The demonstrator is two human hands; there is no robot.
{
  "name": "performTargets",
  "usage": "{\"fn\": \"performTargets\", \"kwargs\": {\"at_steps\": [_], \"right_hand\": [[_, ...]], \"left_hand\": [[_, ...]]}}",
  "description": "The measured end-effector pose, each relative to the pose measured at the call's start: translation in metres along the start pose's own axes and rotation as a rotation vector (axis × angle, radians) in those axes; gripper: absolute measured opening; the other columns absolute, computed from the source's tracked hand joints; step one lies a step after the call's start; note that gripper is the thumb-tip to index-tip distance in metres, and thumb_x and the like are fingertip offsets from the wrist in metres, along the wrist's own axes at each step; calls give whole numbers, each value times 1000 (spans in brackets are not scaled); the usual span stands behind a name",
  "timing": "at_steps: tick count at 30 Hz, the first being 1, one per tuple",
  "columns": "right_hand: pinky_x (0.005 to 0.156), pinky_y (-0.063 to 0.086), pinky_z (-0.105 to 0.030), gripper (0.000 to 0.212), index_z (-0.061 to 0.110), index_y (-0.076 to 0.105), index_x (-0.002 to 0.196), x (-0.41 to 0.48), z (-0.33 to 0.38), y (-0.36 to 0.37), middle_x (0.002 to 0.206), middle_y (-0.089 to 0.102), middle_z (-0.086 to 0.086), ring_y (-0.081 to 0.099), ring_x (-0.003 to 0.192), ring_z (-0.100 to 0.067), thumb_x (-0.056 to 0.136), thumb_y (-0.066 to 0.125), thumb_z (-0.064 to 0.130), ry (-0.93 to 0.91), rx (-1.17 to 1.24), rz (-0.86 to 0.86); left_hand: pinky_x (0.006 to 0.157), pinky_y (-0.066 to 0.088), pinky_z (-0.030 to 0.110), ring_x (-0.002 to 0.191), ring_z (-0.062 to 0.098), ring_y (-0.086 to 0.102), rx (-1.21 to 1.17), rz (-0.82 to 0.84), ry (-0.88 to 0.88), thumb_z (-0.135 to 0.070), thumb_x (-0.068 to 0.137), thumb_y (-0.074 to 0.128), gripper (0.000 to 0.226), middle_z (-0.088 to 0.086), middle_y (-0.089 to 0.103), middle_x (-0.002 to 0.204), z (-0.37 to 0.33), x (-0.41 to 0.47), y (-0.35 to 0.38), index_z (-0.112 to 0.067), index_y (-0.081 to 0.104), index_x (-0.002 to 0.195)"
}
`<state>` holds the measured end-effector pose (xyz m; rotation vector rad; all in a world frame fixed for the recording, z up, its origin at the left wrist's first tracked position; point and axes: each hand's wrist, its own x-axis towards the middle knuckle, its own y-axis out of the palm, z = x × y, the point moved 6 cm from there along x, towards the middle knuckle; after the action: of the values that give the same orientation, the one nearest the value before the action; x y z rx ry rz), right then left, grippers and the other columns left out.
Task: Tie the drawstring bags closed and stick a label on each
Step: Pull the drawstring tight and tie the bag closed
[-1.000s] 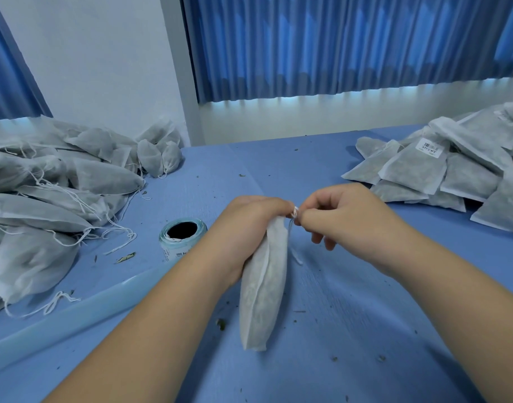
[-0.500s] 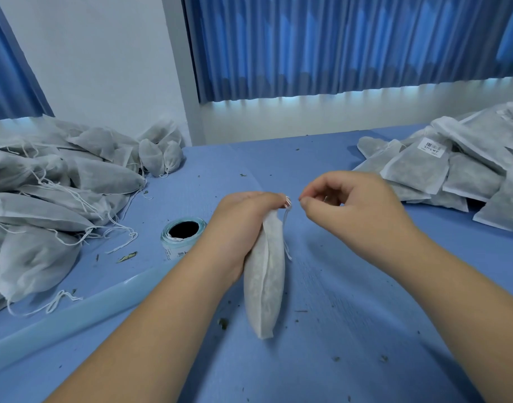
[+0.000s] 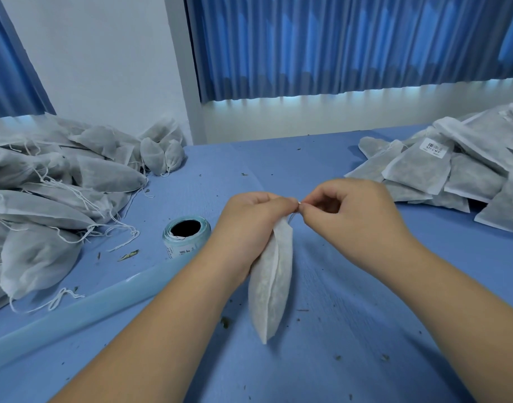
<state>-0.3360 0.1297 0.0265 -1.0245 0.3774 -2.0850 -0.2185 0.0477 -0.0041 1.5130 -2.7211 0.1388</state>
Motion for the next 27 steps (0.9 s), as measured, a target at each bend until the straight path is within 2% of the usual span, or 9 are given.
{"fn": "performTargets", "kwargs": {"at_steps": [3,5,7,9,14,18,22,24,27], "right_hand": [[44,37,-14,19,19,65,60,2,-10,-3,50,58,7,47,44,-3,78,67,16,187,227,41],[47,40,-23,23,15,61,56,4,-16,-5,49,55,0,49,47,-14,79,63,11,306,426,65],[45,37,-26,32,18,57,49,5,-20,-7,51,49,-2,45,49,-19,79,59,6,387,664,66],[43,33,-24,34,19,54,48,6,-19,-6,54,43,-1,41,50,-17,79,57,4,409,872,95],[40,28,-20,10,12,61,65,2,-8,6,56,37,2,33,44,-10,67,70,9,347,1177,204],[39,21,-19,7,12,61,62,-2,-6,10,56,24,4,23,41,-8,69,63,14,452,1250,309],[37,11,-20,8,15,49,58,-9,-15,14,59,14,5,12,41,-9,66,52,17,677,1034,506],[36,11,-19,9,15,50,59,-10,-12,15,60,13,5,11,42,-9,66,54,17,662,1039,514],[36,14,-18,8,13,59,65,-8,-4,16,58,14,6,11,42,-7,71,60,19,569,1214,439]], "left_hand": [[41,32,12,39,4,40,48,22,31,-21,88,69,17,-8,47,48,-2,0,-1,-10,75,78],[44,34,15,41,3,41,92,26,43,-24,89,70,17,-10,49,49,-3,1,-2,-16,74,75],[50,35,20,47,8,41,132,2,46,-27,88,71,16,-6,50,57,-4,2,-6,-17,75,76],[53,36,22,51,11,42,151,-8,46,-29,87,71,18,-3,52,62,-3,3,-8,-13,74,79],[47,33,16,46,7,40,199,82,58,-31,89,69,20,-12,49,53,-5,-1,3,-23,72,70],[42,32,14,41,5,37,231,3,97,-29,90,68,24,-14,44,47,-9,0,-3,-23,69,68],[37,29,9,35,2,38,363,-115,161,-23,92,65,22,-16,46,43,-12,3,-11,-16,64,71],[34,26,10,31,3,35,385,-102,150,-23,92,65,23,-16,41,37,-9,3,-9,-15,62,71],[34,26,10,31,2,32,380,-55,131,-26,93,65,20,-16,41,40,-5,2,-3,-10,68,81]]}}
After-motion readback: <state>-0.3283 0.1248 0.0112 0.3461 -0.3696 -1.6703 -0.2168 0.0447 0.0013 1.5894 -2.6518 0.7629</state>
